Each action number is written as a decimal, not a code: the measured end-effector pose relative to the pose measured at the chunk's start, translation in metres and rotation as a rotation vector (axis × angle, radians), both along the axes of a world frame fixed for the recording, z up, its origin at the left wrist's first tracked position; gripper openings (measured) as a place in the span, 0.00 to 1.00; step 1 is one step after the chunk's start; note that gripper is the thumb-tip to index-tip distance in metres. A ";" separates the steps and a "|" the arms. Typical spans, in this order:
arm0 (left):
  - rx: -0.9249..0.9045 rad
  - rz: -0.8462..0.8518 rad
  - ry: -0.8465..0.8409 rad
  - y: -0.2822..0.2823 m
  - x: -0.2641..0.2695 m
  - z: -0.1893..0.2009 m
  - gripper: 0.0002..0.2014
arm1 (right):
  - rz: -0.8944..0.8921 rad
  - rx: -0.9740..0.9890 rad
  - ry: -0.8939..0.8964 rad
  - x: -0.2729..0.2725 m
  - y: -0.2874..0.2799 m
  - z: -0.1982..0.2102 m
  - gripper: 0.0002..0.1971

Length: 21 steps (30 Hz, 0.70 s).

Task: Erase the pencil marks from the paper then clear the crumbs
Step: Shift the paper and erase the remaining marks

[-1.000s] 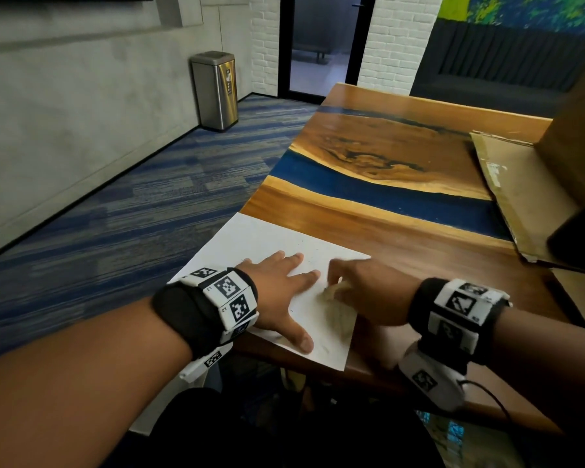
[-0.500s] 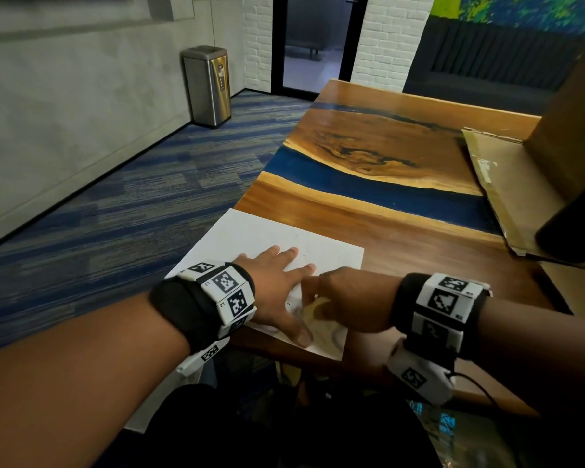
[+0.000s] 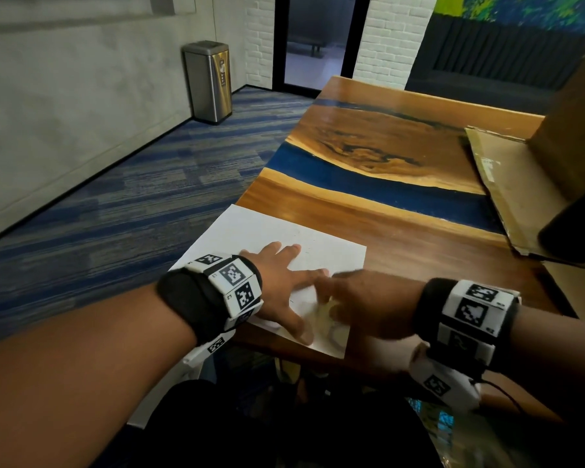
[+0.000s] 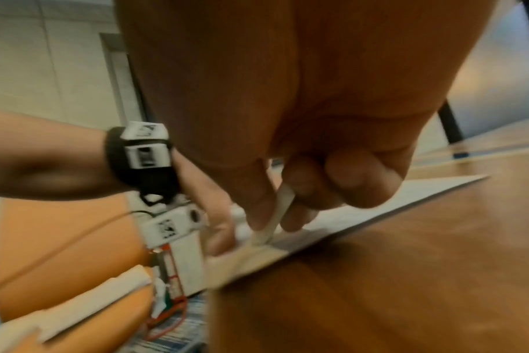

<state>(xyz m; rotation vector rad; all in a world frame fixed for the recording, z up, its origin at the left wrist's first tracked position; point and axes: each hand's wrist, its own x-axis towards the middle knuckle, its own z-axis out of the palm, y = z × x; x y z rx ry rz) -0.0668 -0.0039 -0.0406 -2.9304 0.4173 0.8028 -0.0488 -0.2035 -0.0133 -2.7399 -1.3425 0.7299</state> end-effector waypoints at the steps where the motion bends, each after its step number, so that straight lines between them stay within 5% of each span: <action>1: 0.002 -0.002 0.002 0.000 0.000 0.000 0.59 | 0.068 -0.034 0.056 -0.006 0.001 -0.001 0.10; 3: 0.006 -0.005 0.001 0.000 0.001 -0.001 0.59 | 0.080 -0.060 0.103 -0.004 -0.001 -0.002 0.09; 7: 0.017 0.024 -0.005 -0.003 0.003 0.002 0.59 | -0.122 0.011 -0.111 0.020 -0.008 -0.001 0.11; 12: 0.006 0.026 0.007 -0.002 0.003 0.001 0.60 | 0.114 -0.008 0.107 -0.007 -0.005 -0.002 0.09; 16: 0.029 0.022 0.012 -0.006 0.001 0.004 0.60 | -0.112 -0.005 -0.108 0.017 -0.012 0.002 0.11; 21: 0.027 0.031 0.040 -0.006 0.003 0.004 0.61 | 0.156 -0.022 0.103 -0.006 -0.009 0.002 0.09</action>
